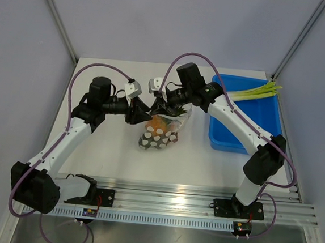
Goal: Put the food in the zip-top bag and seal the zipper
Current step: Zip the zipper food storage bag at the center of the board.
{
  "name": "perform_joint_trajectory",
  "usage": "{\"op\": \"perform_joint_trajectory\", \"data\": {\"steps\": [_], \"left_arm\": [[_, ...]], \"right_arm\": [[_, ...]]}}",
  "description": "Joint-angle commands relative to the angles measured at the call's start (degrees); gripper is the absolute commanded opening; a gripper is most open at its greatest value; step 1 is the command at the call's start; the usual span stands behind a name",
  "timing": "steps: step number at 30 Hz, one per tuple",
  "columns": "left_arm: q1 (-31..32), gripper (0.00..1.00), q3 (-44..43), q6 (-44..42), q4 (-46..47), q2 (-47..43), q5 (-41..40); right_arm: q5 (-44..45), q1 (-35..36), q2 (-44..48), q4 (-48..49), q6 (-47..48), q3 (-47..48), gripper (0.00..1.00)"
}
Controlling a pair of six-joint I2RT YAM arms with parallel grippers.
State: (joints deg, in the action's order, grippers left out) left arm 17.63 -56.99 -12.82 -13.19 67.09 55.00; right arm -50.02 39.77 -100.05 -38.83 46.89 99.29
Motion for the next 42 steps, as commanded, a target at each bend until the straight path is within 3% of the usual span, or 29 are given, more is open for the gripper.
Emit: {"op": "perform_joint_trajectory", "data": {"steps": [1,20,22,26,42], "left_arm": [[-0.7,0.43,-2.2,-5.4,-5.3,0.9,5.7],[-0.5,0.37,0.2,3.0,3.3,3.0,5.8],[-0.3,0.33,0.6,3.2,4.0,3.0,5.0],[-0.1,0.0,0.7,3.1,3.9,3.0,3.9],[-0.2,0.0,5.8,4.6,10.4,-4.1,-7.5]], "right_arm": [[0.8,0.3,2.1,2.4,-1.6,0.1,0.0],[0.0,0.2,2.0,3.6,-2.7,0.0,0.0],[-0.3,0.2,1.9,3.2,-2.6,0.1,0.0],[-0.6,0.3,2.1,2.4,-2.2,0.3,0.0],[-1.0,-2.8,4.2,-1.0,-1.3,-1.7,0.0]]}}
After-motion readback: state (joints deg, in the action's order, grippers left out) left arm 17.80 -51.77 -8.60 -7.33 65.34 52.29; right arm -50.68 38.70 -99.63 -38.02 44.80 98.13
